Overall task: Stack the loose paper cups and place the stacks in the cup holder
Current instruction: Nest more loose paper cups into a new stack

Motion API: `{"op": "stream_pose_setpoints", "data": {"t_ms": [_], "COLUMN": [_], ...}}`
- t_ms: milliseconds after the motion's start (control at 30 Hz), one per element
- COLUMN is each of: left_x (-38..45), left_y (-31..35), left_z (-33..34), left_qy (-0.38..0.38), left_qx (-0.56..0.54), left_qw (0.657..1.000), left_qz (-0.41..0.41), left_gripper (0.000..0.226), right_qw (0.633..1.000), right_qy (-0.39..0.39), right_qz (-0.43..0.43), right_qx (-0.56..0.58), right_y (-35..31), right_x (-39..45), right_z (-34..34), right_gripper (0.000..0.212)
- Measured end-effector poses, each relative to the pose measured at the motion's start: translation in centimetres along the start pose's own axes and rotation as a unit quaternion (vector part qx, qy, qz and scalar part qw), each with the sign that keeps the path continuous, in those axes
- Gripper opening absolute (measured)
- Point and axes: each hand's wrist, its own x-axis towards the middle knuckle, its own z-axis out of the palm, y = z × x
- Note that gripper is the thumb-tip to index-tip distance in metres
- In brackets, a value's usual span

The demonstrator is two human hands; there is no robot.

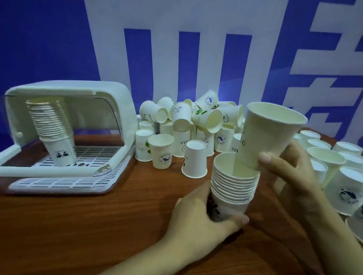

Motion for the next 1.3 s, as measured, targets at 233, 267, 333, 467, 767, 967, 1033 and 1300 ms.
{"op": "stream_pose_setpoints", "data": {"t_ms": [233, 267, 333, 467, 767, 967, 1033, 1300], "left_x": [-0.1, 0.0, 0.0, -0.1, 0.4, 0.5, 0.5, 0.4], "left_y": [0.1, 0.1, 0.0, 0.0, -0.7, -0.7, -0.6, -0.5], "left_z": [0.0, 0.0, 0.0, 0.1, 0.2, 0.1, 0.1, 0.0], "left_qy": [0.007, 0.007, 0.011, 0.024, 0.065, 0.059, 0.058, 0.052], "left_qx": [-0.003, -0.003, -0.001, 0.009, 0.02, 0.022, 0.018, 0.017], "left_qw": [1.0, 1.0, 1.0, 1.0, 0.997, 0.998, 0.998, 0.997], "left_qz": [0.003, 0.003, 0.005, 0.011, -0.025, -0.031, -0.033, -0.045], "left_gripper": [0.056, 0.056, 0.055, 0.054, 0.057, 0.06, 0.061, 0.053], "right_qw": [0.997, 0.996, 0.995, 0.992, 0.982, 0.969, 0.966, 0.845], "right_qy": [-0.022, -0.021, -0.019, -0.063, -0.02, -0.004, -0.003, 0.207], "right_qz": [0.014, 0.011, 0.016, 0.045, -0.008, -0.018, -0.023, 0.025], "right_qx": [-0.075, -0.081, -0.092, -0.099, -0.188, -0.246, -0.256, -0.493], "right_y": [-0.9, -0.7, -0.4, 0.3, 1.4, 2.2, 2.1, 0.9], "right_x": [-0.2, -0.2, -0.3, -0.4, -0.5, -0.7, -0.9, 0.4], "right_z": [1.1, 1.2, 1.5, 1.7, 2.0, 2.6, 2.8, -2.1], "right_gripper": [0.055, 0.055, 0.059, 0.061, 0.06, 0.038, 0.037, 0.048]}}
